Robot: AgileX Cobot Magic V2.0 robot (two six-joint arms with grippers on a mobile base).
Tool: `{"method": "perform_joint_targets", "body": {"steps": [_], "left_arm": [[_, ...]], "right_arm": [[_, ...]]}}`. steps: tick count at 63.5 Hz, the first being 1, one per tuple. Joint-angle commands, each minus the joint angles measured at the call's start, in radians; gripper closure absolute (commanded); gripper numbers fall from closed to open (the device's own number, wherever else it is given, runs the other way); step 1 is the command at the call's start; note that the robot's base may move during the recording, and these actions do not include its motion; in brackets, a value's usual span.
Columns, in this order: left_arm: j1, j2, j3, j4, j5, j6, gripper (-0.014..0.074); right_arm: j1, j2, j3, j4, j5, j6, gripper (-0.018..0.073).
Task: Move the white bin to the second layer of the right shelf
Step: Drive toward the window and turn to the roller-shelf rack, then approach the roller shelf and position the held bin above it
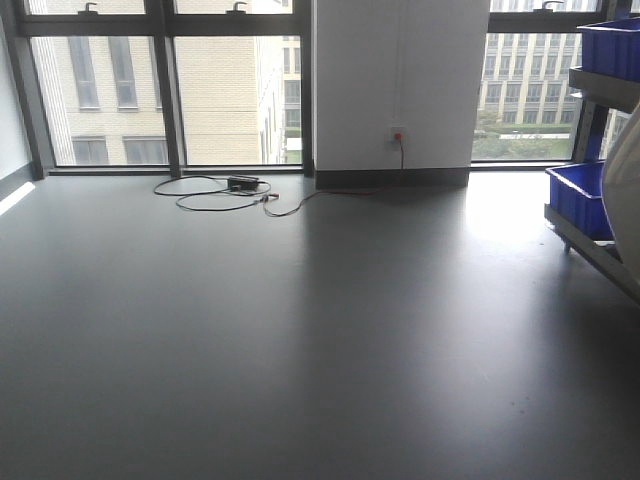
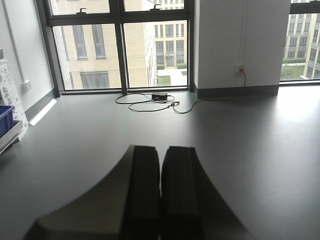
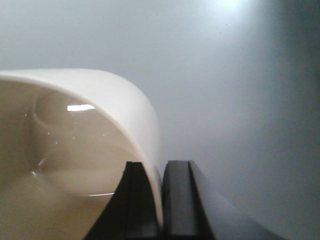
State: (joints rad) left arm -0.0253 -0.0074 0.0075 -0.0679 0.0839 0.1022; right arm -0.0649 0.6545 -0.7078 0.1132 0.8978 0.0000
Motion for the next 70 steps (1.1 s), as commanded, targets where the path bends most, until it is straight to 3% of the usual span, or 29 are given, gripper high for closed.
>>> {"method": "perform_joint_targets", "body": {"steps": [1,70], "left_arm": [[-0.004,-0.013,0.037,-0.006,-0.084,-0.003,0.0512],[-0.004,-0.013,0.037,-0.006,-0.084,-0.003,0.0512]], "right_arm": [[-0.006,0.000,-0.030,0.012,-0.070,0.000,0.0493],[-0.006,0.000,-0.030,0.012,-0.069,0.000,0.0493]]}}
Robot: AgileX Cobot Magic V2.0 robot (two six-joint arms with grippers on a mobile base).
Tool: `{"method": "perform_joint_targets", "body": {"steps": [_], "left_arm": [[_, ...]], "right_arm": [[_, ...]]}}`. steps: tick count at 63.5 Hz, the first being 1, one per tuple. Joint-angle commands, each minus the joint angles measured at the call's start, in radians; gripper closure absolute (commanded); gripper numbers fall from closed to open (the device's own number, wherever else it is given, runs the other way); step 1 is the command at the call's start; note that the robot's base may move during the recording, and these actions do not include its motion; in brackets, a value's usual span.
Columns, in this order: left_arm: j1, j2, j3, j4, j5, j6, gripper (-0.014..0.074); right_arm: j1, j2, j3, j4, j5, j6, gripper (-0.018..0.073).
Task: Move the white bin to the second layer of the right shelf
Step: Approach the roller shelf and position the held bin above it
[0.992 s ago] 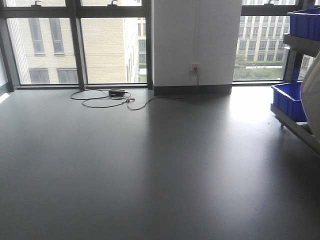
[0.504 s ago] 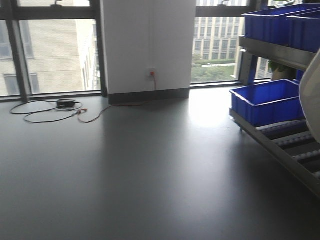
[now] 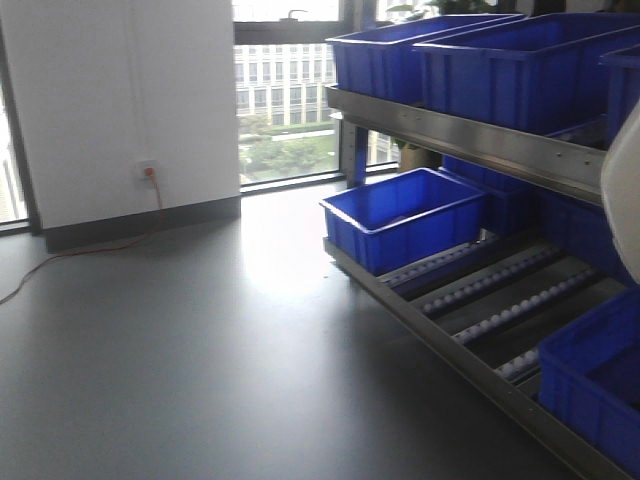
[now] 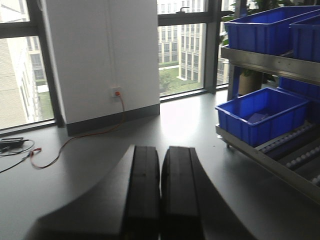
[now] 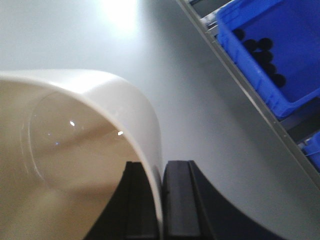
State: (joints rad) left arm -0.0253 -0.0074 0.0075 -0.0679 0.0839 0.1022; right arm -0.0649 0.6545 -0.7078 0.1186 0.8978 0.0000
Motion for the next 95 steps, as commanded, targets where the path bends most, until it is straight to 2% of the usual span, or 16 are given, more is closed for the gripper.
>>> {"method": "perform_joint_targets", "body": {"steps": [1,95], "left_arm": [[-0.004,-0.013,0.037,-0.006,-0.084,-0.003,0.0512],[-0.004,-0.013,0.037,-0.006,-0.084,-0.003,0.0512]], "right_arm": [[-0.006,0.000,-0.030,0.006,-0.069,0.000,0.0493],[-0.006,0.000,-0.030,0.006,-0.070,0.000,0.0493]]}}
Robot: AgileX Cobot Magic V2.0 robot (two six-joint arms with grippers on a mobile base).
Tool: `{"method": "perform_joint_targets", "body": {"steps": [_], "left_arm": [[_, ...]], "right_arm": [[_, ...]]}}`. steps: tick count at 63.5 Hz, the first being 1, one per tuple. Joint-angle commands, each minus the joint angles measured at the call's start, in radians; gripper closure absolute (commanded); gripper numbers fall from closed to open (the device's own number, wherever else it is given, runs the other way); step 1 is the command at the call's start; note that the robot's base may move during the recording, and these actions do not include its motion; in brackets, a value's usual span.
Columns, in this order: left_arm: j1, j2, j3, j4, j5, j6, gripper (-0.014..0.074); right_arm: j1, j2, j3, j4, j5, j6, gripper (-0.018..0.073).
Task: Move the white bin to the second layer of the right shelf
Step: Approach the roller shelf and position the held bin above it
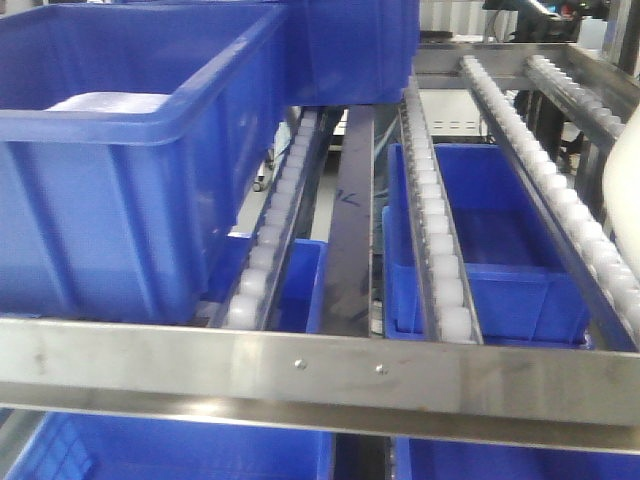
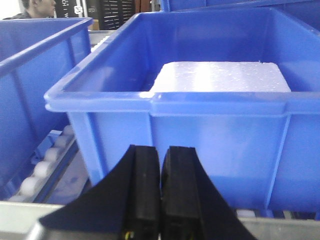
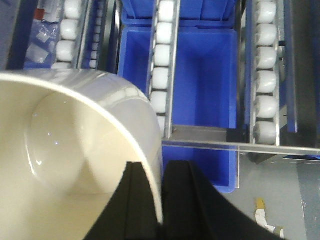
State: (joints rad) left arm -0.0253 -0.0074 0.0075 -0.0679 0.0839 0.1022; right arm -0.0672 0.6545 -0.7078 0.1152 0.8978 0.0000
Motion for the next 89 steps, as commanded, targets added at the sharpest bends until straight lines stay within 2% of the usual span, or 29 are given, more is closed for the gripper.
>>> {"method": "perform_joint_targets", "body": {"steps": [1,89], "left_arm": [[-0.004,-0.013,0.037,-0.006,-0.084,-0.003,0.0512],[-0.004,-0.013,0.037,-0.006,-0.084,-0.003,0.0512]], "right_arm": [[-0.004,0.000,-0.030,0.010,-0.070,0.000,0.0493],[-0.004,0.000,-0.030,0.025,-0.096,0.000,0.0493]]}}
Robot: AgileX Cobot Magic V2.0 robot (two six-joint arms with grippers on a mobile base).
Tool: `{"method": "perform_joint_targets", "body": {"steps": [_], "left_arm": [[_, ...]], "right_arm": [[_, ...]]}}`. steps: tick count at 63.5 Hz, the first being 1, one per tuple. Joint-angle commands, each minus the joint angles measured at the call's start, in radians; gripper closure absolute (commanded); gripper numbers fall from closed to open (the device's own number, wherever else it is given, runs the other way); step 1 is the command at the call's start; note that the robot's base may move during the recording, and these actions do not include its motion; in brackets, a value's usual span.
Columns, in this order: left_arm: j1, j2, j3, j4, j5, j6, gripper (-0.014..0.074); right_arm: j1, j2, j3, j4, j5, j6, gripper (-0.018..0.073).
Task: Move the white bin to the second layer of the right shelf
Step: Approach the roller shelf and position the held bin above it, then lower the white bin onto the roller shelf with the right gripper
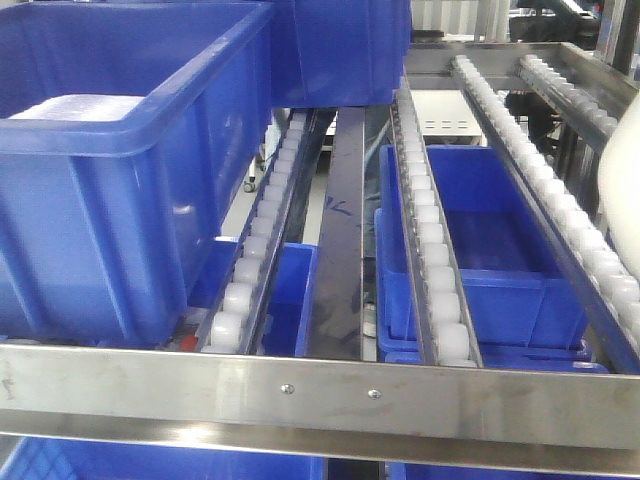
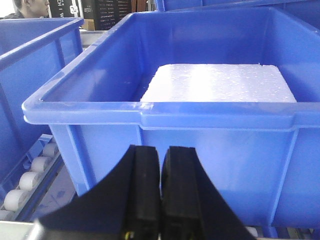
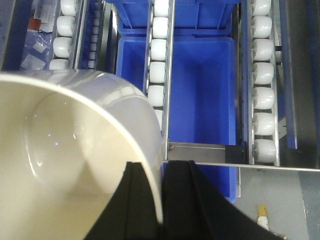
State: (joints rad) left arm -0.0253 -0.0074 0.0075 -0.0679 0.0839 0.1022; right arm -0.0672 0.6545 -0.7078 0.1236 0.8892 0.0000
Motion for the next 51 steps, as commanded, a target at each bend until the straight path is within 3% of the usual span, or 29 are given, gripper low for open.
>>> {"method": "perform_joint_targets", "body": {"steps": [1,18,39,51], "left_arm": [[-0.004,-0.013,0.037,-0.006,-0.084,-0.003,0.0512],[-0.004,-0.013,0.037,-0.006,-0.084,-0.003,0.0512],[-0.004,-0.013,0.037,-0.006,-0.084,-0.003,0.0512],[-0.004,-0.013,0.037,-0.006,-0.084,-0.003,0.0512]], "right_arm": [[-0.004,0.000,-0.030,0.018,-0.091,0.000,0.0493],[-0.004,0.071,-0.031,0.073,-0.145,0.000,0.0493],[0.000,0.396,-0.136,0.077,-0.268,0.005,0.0489],[0.074,0.552,-0.197,0.051,-0.284,0.013,0.0489]]}}
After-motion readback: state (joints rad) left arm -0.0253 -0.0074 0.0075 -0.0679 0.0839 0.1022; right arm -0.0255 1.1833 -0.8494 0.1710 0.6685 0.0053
